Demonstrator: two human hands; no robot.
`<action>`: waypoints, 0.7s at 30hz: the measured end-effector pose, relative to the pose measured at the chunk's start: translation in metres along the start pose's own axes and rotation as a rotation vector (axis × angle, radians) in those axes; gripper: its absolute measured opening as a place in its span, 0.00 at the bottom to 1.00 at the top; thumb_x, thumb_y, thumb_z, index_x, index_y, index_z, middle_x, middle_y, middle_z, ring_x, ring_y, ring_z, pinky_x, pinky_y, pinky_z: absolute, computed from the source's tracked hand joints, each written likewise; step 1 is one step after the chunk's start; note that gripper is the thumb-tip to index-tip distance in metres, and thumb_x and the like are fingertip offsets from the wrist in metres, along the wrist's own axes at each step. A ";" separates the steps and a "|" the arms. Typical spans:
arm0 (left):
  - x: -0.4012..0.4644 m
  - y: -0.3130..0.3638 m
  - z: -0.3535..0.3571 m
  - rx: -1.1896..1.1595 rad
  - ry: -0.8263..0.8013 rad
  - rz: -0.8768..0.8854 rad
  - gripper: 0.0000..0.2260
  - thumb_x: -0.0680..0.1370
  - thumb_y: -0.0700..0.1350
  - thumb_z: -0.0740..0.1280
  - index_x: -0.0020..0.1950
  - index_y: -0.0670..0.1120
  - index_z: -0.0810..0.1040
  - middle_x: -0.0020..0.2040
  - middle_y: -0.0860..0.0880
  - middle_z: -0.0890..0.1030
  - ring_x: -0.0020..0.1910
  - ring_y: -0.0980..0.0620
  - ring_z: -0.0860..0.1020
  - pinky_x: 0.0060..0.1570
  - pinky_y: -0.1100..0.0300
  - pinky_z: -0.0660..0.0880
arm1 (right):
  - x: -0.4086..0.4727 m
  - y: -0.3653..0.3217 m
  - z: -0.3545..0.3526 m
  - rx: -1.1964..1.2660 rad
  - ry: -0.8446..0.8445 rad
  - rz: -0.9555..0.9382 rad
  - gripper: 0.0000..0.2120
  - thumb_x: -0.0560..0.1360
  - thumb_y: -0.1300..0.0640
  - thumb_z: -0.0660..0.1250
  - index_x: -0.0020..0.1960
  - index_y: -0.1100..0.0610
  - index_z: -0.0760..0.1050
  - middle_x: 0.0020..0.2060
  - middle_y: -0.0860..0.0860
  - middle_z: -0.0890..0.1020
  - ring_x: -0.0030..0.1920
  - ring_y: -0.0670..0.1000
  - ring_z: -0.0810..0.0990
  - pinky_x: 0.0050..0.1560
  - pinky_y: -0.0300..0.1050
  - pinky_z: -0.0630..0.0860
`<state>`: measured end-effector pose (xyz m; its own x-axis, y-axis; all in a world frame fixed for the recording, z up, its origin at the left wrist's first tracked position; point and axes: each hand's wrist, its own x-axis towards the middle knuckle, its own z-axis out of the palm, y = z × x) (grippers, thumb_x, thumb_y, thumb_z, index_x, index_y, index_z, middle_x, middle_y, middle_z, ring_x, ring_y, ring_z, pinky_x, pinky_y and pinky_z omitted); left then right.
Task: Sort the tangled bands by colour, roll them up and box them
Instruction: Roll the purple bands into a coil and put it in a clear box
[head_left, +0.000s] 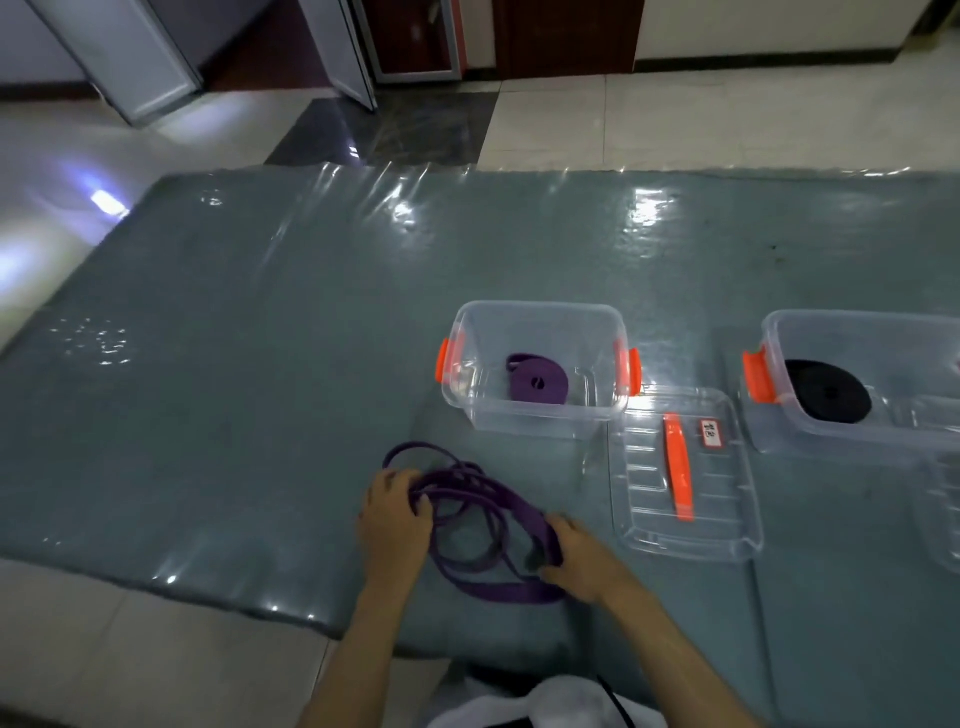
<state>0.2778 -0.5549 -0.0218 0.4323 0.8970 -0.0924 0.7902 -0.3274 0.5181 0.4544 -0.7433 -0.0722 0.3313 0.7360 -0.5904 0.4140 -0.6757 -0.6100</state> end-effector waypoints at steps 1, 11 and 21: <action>-0.005 -0.009 0.001 -0.023 -0.015 -0.054 0.17 0.80 0.41 0.72 0.69 0.44 0.79 0.68 0.42 0.77 0.66 0.40 0.76 0.66 0.44 0.74 | 0.001 0.003 0.007 0.002 0.045 0.006 0.37 0.77 0.56 0.74 0.82 0.51 0.61 0.73 0.56 0.70 0.69 0.59 0.76 0.70 0.50 0.74; -0.011 -0.042 0.014 -0.384 -0.177 -0.273 0.13 0.83 0.43 0.69 0.65 0.51 0.69 0.53 0.49 0.80 0.52 0.48 0.81 0.40 0.66 0.72 | -0.012 0.010 0.006 0.335 0.477 -0.075 0.13 0.75 0.64 0.74 0.48 0.46 0.78 0.41 0.43 0.83 0.42 0.47 0.81 0.47 0.49 0.80; 0.025 -0.035 0.017 -0.730 -0.155 -0.595 0.18 0.85 0.44 0.68 0.68 0.34 0.72 0.67 0.33 0.79 0.66 0.34 0.78 0.68 0.39 0.75 | -0.024 -0.006 -0.005 0.432 0.467 -0.202 0.09 0.77 0.56 0.77 0.51 0.46 0.79 0.47 0.46 0.84 0.46 0.49 0.83 0.49 0.51 0.83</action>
<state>0.2688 -0.5258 -0.0566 0.1415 0.7900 -0.5965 0.4555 0.4831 0.7478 0.4480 -0.7567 -0.0511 0.6555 0.7252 -0.2105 0.1619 -0.4072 -0.8989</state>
